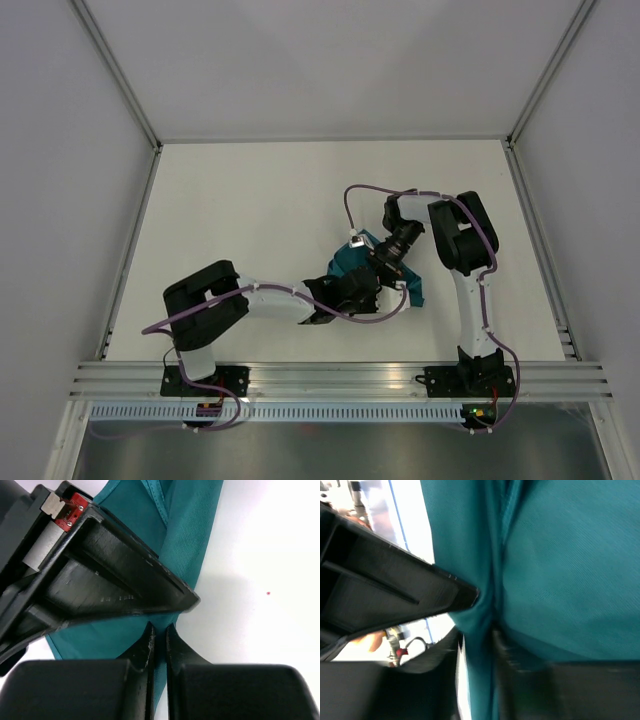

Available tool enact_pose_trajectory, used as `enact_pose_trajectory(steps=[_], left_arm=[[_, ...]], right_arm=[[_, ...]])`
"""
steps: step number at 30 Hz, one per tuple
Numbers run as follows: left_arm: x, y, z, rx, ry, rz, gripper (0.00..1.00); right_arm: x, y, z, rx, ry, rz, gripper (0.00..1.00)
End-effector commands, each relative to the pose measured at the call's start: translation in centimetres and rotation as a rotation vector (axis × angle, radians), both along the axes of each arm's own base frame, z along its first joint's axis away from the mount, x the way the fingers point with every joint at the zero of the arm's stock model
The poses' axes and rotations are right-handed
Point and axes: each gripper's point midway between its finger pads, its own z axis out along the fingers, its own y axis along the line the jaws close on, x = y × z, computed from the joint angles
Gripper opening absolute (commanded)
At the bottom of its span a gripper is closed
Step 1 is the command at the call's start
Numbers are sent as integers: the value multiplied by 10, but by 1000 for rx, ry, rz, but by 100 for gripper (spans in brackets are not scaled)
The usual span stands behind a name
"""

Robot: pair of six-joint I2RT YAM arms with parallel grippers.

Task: Fold the napkin, place the utensils inside, and roll it up
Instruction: Roll the napkin with the utensil

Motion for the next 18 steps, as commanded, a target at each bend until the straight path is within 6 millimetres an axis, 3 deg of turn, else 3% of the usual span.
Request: enact_pose_trajectory(steps=[1,7,10,15,18], left_arm=[[-36,22,-42,83,292,-9,2],[-45,23,-49,88,403,-9,2],[-51,25,-54,112,459,-10,2],[-54,30,-58,127,554,13,2],[-54,32,-59,128,624,28,2]], right_arm=[[40,-6,-35,5,-284,91,49],[71,-1,9,23,-412,-29,67],[94,-3,25,-1,-499,-128,70],[133,-25,44,-73,-648,-307,71],[156,-42,69,-78,-748,-437,72]])
